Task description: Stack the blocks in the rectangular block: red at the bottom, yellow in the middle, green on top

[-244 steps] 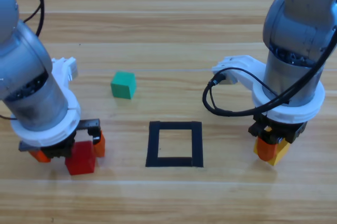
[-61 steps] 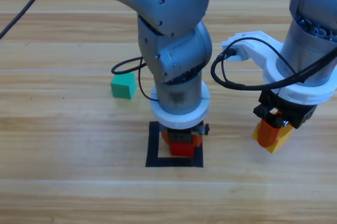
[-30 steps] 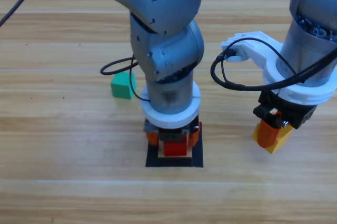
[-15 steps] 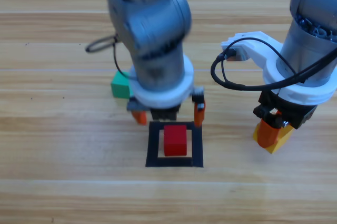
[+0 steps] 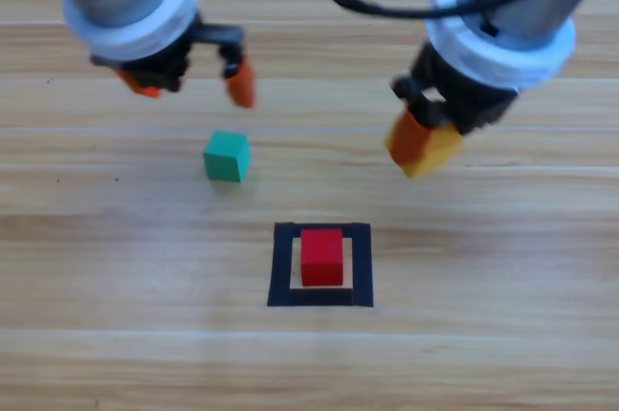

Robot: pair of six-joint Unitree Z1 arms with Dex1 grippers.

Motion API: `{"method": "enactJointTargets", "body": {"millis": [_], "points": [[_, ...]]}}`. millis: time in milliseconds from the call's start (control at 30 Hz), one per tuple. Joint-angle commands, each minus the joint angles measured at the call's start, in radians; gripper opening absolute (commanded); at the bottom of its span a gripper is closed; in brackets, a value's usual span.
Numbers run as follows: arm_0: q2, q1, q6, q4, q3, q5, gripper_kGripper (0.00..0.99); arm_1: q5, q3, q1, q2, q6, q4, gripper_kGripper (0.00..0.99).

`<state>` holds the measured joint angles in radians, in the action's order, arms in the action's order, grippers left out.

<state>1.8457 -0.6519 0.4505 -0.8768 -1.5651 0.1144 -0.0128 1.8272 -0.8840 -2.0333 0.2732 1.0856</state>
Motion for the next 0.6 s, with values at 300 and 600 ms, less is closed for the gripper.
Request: {"method": "enactJointTargets", "body": {"millis": [300, 600], "points": [[-0.023, 0.362, -0.329, 0.102, 0.137, -0.203, 0.99, 0.002, 0.224, -0.118, -0.258, 0.251, 0.108, 0.0], [0.104, 0.367, -0.363, -0.139, -0.133, -0.188, 0.99, 0.016, 0.385, -0.145, -0.354, 0.503, 0.243, 0.0]]}}
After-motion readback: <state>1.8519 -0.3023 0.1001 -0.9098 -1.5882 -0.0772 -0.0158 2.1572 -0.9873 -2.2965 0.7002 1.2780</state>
